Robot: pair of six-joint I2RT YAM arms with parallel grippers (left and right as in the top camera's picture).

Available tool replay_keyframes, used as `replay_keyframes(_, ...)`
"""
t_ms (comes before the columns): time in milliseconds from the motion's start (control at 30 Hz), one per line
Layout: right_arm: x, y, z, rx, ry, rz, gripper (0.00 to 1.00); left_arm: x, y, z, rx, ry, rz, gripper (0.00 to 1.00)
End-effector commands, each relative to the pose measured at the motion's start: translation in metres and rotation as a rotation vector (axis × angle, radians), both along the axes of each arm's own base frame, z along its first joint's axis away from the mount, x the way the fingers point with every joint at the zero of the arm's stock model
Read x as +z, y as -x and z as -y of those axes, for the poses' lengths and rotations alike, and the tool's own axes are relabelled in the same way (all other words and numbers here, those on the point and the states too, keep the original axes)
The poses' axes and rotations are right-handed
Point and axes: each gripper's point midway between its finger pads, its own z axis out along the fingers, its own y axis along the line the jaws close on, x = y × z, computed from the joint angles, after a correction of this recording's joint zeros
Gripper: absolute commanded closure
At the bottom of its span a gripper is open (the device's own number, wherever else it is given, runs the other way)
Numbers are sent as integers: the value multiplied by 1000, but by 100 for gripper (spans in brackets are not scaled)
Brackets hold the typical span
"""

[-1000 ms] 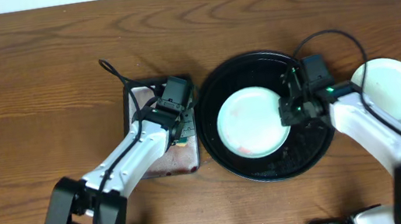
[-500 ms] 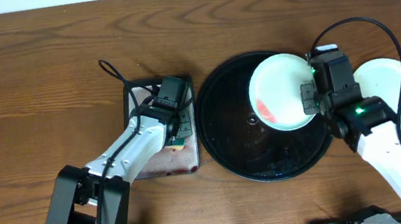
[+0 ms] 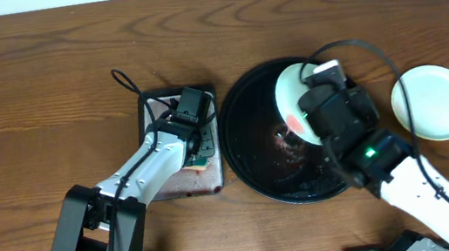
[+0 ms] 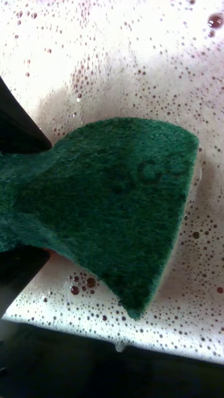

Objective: Clean dirty plates on tray and stack at the side
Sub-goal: 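Lift the pale green plate off the black tray with the right gripper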

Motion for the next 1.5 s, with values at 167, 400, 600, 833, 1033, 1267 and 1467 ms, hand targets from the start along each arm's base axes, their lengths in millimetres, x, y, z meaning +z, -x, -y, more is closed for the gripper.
replay_keyframes(167, 50, 13, -8, -43, 207, 193, 99, -11, 11, -6, -5, -17, -47, 50)
replay_keyframes(400, 59, 13, -13, -36, 237, 225, 99, -11, 12, -6, -5, -18, -50, 46)
replay_keyframes(600, 59, 13, -13, -36, 236, 225, 99, -11, 13, -7, -5, -20, -53, 46)
replay_keyframes(833, 59, 13, -13, -35, 236, 225, 99, -12, 17, -9, -5, -29, -73, 93)
replay_keyframes(1033, 59, 13, -13, -36, 236, 225, 99, -9, 14, -14, -4, -58, -51, 55)
replay_keyframes(1267, 61, 12, -15, -39, 221, 238, 99, 13, -15, -5, -32, -29, 85, 32)
replay_keyframes(1467, 61, 12, -15, -39, 219, 240, 99, 10, -25, 0, -31, -14, 121, 32)
